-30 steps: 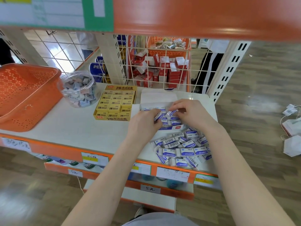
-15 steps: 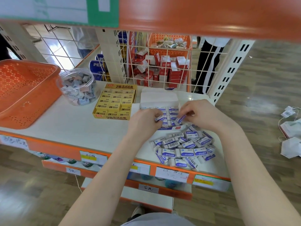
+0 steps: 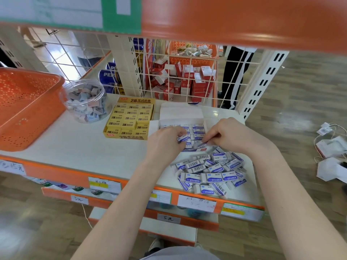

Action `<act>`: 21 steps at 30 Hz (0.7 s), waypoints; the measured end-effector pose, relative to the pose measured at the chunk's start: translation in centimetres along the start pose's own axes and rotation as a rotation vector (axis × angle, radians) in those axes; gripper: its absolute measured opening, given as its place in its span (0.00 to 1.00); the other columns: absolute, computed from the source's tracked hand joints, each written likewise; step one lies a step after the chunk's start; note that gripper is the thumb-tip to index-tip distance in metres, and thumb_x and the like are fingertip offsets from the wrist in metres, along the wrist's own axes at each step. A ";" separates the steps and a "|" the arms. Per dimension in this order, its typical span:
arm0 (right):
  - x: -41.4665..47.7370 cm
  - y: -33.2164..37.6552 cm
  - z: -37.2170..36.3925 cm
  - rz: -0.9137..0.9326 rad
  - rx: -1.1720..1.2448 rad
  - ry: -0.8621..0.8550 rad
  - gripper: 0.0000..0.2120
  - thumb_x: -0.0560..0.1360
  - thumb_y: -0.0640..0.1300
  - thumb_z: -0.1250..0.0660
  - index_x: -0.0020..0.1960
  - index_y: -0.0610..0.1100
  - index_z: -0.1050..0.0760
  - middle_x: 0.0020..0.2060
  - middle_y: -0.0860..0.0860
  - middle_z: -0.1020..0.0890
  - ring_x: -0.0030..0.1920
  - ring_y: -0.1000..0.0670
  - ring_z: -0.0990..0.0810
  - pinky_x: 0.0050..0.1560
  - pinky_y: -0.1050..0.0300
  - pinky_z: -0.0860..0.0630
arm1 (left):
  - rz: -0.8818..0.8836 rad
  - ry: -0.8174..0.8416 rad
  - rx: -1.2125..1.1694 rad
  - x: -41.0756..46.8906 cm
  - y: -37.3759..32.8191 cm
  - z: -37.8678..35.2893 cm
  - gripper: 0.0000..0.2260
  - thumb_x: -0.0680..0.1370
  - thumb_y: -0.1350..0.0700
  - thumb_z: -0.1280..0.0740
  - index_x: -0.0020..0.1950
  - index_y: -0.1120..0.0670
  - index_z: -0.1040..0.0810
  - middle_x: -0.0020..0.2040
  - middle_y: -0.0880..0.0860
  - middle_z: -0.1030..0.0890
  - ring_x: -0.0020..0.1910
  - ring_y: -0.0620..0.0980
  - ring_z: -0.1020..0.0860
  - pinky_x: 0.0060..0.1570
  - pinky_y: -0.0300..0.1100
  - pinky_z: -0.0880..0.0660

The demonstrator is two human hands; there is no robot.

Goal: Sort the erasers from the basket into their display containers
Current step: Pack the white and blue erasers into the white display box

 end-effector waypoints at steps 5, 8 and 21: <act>0.7 0.4 -0.6 0.017 -0.061 0.004 0.12 0.75 0.36 0.35 0.53 0.46 0.17 0.54 0.51 0.17 0.54 0.53 0.22 0.51 0.68 0.33 | -0.008 0.009 0.012 -0.1 0.0 -0.1 0.15 0.77 0.50 0.35 0.64 0.44 0.25 0.59 0.43 0.21 0.56 0.46 0.24 0.48 0.38 0.32; 1.0 0.2 -0.6 -0.007 -0.093 0.029 0.11 0.74 0.35 0.34 0.51 0.46 0.16 0.55 0.51 0.18 0.55 0.50 0.22 0.58 0.62 0.30 | -0.017 0.010 0.003 -0.1 0.1 -0.1 0.15 0.77 0.50 0.35 0.64 0.44 0.25 0.59 0.43 0.21 0.56 0.46 0.24 0.48 0.38 0.31; 2.0 0.1 -0.7 -0.045 -0.056 0.100 0.09 0.72 0.38 0.29 0.50 0.48 0.17 0.39 0.57 0.20 0.39 0.59 0.25 0.39 0.72 0.34 | -0.043 0.002 0.004 0.1 0.0 -0.3 0.15 0.77 0.51 0.35 0.64 0.44 0.25 0.58 0.43 0.20 0.55 0.46 0.24 0.45 0.38 0.31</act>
Point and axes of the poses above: each hand's wrist, its own x-axis towards the middle knuckle, its own z-axis out of the back of the hand, y = z × x, the point moved 7 cm from there along x, towards the middle knuckle
